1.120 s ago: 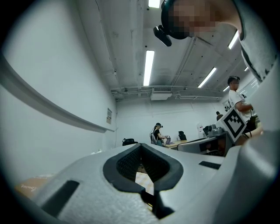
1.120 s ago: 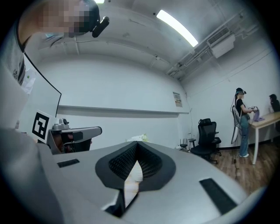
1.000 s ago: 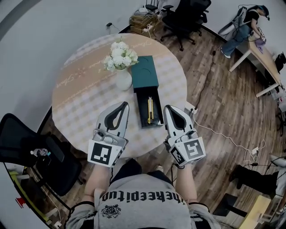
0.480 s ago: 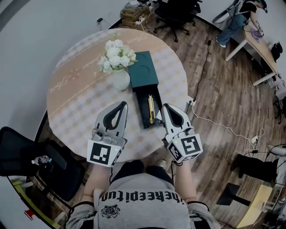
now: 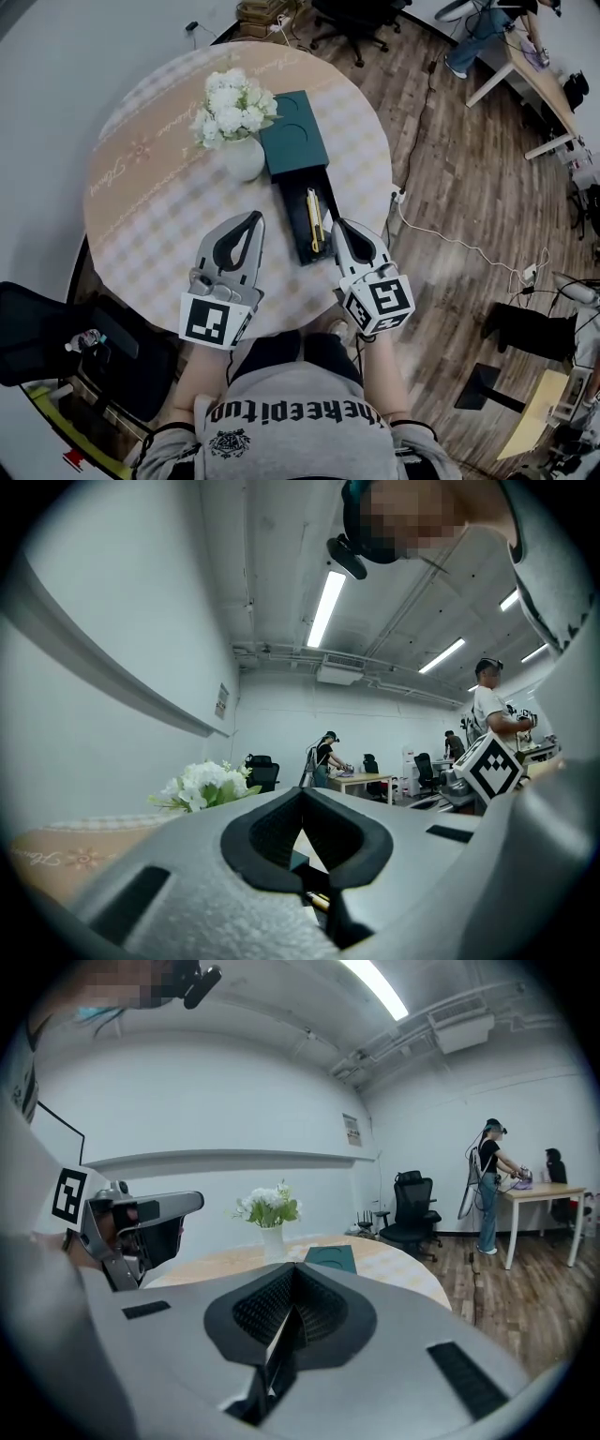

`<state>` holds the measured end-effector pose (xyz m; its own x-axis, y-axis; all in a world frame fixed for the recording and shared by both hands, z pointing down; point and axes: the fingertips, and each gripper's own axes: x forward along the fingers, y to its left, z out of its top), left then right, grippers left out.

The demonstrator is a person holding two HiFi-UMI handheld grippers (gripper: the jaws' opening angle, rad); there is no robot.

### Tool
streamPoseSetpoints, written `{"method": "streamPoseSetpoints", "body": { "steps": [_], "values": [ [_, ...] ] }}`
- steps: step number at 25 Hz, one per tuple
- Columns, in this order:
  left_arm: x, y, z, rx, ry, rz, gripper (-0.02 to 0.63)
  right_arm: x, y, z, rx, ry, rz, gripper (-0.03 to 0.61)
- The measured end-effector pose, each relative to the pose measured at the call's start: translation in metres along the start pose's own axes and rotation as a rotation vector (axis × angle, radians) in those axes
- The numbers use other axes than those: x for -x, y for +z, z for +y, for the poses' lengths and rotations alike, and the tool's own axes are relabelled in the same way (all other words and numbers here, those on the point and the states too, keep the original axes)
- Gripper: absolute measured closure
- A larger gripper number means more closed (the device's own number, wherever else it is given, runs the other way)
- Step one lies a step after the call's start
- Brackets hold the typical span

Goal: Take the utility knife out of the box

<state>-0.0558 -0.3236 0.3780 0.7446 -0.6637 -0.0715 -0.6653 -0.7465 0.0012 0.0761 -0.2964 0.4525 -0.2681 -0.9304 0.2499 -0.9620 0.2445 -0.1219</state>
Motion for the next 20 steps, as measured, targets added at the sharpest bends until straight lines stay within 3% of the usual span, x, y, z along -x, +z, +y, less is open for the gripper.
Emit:
{"method": "streamPoseSetpoints", "body": {
  "steps": [20],
  "values": [
    [-0.004, -0.031, 0.005, 0.032, -0.026, 0.038, 0.597, -0.023, -0.085, -0.017, -0.128, -0.077, 0.244, 0.571]
  ]
}}
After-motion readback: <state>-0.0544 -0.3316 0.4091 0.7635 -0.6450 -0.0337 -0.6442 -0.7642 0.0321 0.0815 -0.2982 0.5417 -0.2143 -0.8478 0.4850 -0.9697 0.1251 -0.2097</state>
